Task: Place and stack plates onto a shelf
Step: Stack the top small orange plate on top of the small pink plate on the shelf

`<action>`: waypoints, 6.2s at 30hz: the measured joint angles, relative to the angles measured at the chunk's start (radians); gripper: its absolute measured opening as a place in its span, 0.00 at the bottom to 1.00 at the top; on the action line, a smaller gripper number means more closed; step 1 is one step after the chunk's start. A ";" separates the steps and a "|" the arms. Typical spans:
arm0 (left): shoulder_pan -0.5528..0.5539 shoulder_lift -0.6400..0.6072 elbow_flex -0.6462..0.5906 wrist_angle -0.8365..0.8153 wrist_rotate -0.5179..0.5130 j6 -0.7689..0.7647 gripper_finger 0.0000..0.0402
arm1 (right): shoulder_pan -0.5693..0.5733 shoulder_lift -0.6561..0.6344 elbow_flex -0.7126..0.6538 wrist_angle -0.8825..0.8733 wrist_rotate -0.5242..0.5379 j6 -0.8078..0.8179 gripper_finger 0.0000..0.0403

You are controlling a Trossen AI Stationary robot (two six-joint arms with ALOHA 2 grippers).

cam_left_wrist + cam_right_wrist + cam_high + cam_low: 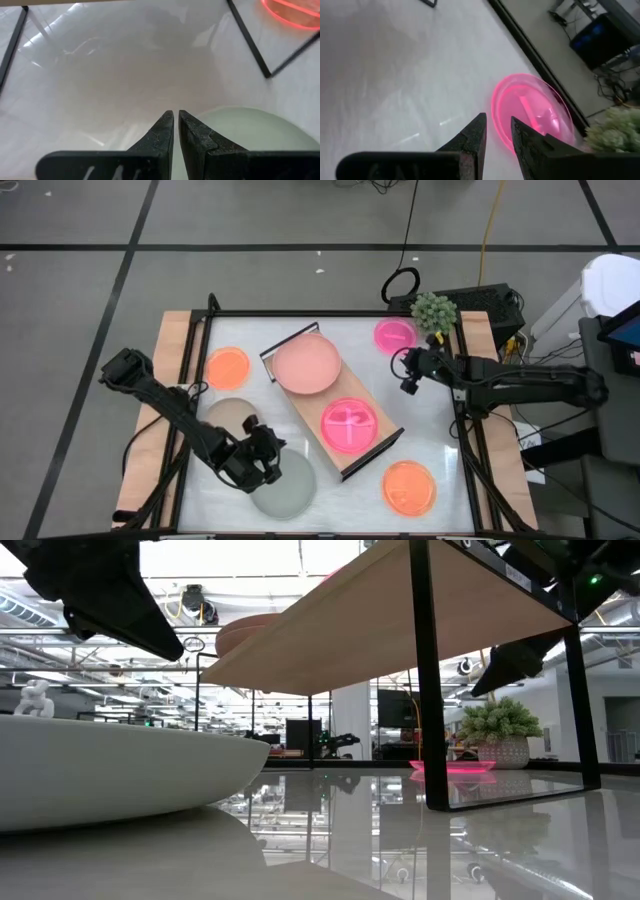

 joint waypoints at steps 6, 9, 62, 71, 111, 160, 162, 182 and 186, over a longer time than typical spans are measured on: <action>0.029 0.000 0.000 0.000 0.000 0.000 0.08 | -0.076 0.000 -0.103 0.164 -0.115 -0.133 0.19; 0.033 0.000 0.000 0.000 0.000 0.002 0.08 | -0.098 0.000 -0.140 0.218 -0.120 -0.178 0.19; 0.501 0.001 -0.169 -0.620 0.200 -0.250 0.16 | -0.114 0.000 -0.147 0.232 -0.121 -0.209 0.19; 0.575 0.001 -0.169 -0.514 0.195 -0.156 0.17 | -0.114 0.000 -0.146 0.254 -0.120 -0.217 0.19; 0.612 0.005 -0.327 -0.422 0.058 -0.140 0.53 | -0.114 0.000 -0.146 0.255 -0.119 -0.221 0.19; 0.646 0.007 -0.225 -0.514 0.056 0.019 0.01 | -0.114 0.000 -0.146 0.255 -0.118 -0.232 0.19; 0.646 0.007 -0.200 -0.563 0.055 0.015 0.01 | -0.114 0.000 -0.146 0.255 -0.118 -0.232 0.19; 0.492 -0.075 0.202 -1.108 0.069 -0.088 0.01 | -0.114 0.000 -0.146 0.255 -0.119 -0.233 0.19; 0.455 -0.098 0.310 -1.130 0.069 -0.017 0.01 | -0.114 0.000 -0.146 0.255 -0.119 -0.232 0.19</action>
